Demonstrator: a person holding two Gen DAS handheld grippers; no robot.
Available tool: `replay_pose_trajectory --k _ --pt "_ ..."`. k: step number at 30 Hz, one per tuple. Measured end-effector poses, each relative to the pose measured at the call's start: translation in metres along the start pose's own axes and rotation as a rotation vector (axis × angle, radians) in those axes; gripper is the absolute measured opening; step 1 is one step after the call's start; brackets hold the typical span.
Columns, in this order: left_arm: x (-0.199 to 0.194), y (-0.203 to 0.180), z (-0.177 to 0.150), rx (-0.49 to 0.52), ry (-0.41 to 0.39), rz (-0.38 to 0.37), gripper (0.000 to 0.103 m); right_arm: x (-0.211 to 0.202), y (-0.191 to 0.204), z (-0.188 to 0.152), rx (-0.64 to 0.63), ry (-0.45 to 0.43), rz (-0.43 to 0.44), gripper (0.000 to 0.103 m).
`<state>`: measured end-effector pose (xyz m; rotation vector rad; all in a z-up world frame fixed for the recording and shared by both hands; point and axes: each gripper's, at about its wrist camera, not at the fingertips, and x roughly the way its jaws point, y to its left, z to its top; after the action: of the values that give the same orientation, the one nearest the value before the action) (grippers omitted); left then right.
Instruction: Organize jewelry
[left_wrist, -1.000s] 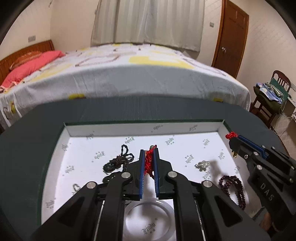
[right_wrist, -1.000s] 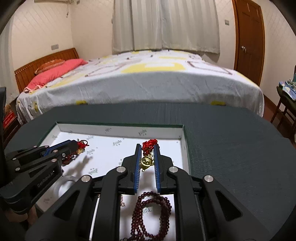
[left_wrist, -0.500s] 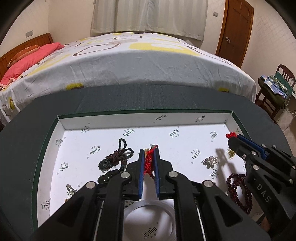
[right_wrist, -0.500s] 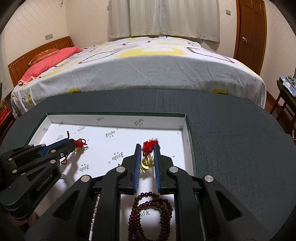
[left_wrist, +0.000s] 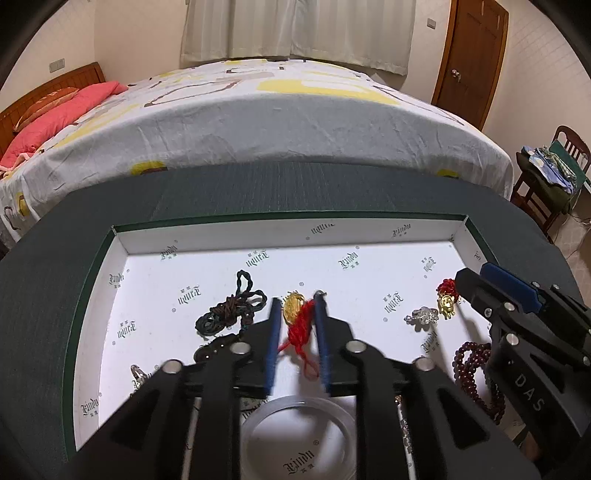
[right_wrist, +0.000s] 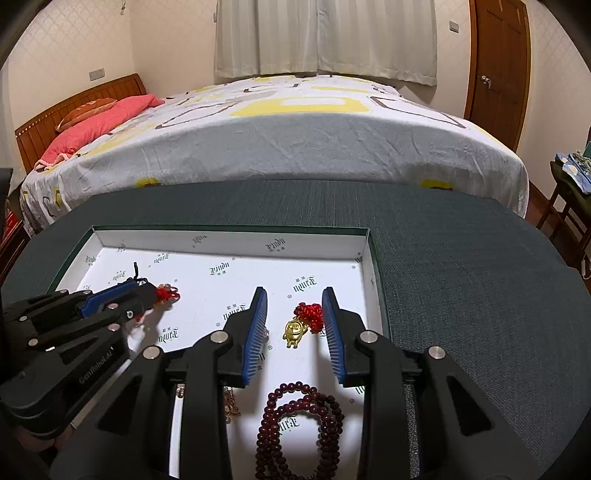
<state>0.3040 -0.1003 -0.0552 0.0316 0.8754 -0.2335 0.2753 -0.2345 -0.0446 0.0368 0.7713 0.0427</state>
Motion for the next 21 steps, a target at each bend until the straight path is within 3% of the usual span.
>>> replay_pose_trajectory --k 5,6,9,16,21 --pt "-0.0003 -0.0005 -0.0002 0.007 -0.002 0.0 0.025 -0.0006 -0.0003 0.0005 0.0 -0.003 -0.001 0.033" --pt "-0.0003 0.0 -0.0003 0.006 -0.002 -0.001 0.026 -0.0012 -0.0001 0.0005 0.0 -0.004 -0.002 0.037" --pt "-0.0021 0.0005 0.0002 -0.002 -0.009 0.0 0.041 -0.0026 0.0003 0.001 -0.001 -0.011 -0.004 0.041" --pt "-0.0025 -0.0002 0.0003 -0.002 -0.014 -0.003 0.043 -0.0036 -0.0007 0.0015 0.005 -0.011 -0.002 0.041" --pt "-0.0052 -0.0001 0.0008 -0.007 -0.026 -0.008 0.058 -0.0046 -0.0014 0.0025 0.008 -0.017 -0.003 0.048"
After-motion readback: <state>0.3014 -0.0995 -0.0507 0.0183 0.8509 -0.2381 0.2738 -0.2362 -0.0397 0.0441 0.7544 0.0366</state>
